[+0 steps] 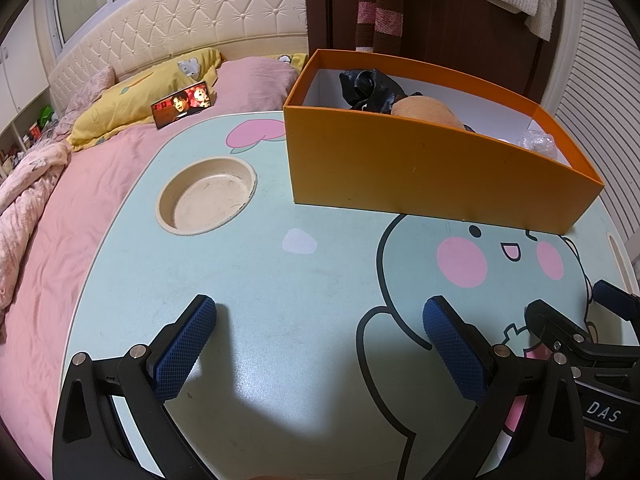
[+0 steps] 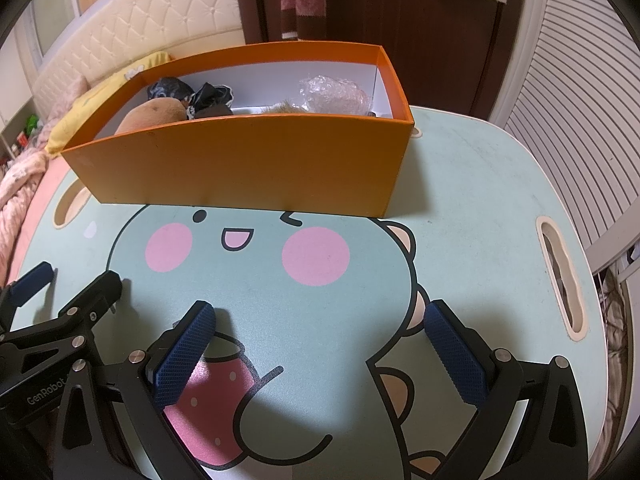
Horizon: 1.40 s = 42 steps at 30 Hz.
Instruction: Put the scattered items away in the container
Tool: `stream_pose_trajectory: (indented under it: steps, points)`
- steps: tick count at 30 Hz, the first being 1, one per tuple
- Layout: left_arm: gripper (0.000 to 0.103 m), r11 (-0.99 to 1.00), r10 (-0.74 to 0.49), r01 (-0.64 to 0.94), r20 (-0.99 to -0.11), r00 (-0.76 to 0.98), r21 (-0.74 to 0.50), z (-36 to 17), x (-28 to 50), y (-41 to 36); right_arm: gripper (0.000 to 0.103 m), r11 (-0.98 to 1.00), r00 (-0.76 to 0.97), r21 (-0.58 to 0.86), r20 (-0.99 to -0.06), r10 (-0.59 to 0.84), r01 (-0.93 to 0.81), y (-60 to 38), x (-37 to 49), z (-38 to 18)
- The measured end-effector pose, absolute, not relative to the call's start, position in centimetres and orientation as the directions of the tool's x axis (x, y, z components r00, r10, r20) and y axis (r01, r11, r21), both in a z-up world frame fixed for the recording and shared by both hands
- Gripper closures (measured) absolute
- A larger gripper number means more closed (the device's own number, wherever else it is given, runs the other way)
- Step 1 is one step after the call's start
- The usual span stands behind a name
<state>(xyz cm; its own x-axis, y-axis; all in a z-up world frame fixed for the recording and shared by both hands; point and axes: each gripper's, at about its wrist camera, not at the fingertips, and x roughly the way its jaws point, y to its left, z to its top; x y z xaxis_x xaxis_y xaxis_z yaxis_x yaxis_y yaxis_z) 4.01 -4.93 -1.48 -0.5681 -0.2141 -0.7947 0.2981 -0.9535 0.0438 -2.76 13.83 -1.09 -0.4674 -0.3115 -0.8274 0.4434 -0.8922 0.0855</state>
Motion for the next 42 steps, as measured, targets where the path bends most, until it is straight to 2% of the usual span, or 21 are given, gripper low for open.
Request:
stream_pose_trajectory:
  steps: [6,9,15,20,42]
  points:
    - [0.000,-0.951,-0.221,0.307,-0.801,-0.556,0.050,-1.3,4.2,-5.1,0.000,-0.891,-0.458,0.087,-0.833,-0.310,0.445,13.7,-2.8,-1.1]
    - [0.000,-0.950,-0.216,0.307,-0.825,-0.523,0.054,-1.1,3.9,-5.2,0.000,-0.890,-0.407,0.092,-0.865,-0.293,0.446,13.4,-3.4,-0.9]
    - [0.000,-0.936,-0.288,0.318,-0.843,-0.454,0.149,1.2,2.6,-4.9,0.000,-0.893,-0.293,0.106,-0.922,-0.253,0.437,12.5,-5.0,0.2]
    - [0.000,-0.945,-0.194,0.324,-0.885,-0.423,0.052,2.2,1.1,-6.1,0.000,-0.898,-0.285,0.083,-0.932,-0.222,0.431,12.0,-6.4,1.5]
    - [0.000,-0.948,-0.162,0.315,-0.917,-0.366,0.042,1.8,-1.3,-6.6,0.000,-0.876,-0.202,0.079,-0.960,-0.196,0.475,11.0,-8.6,1.3]
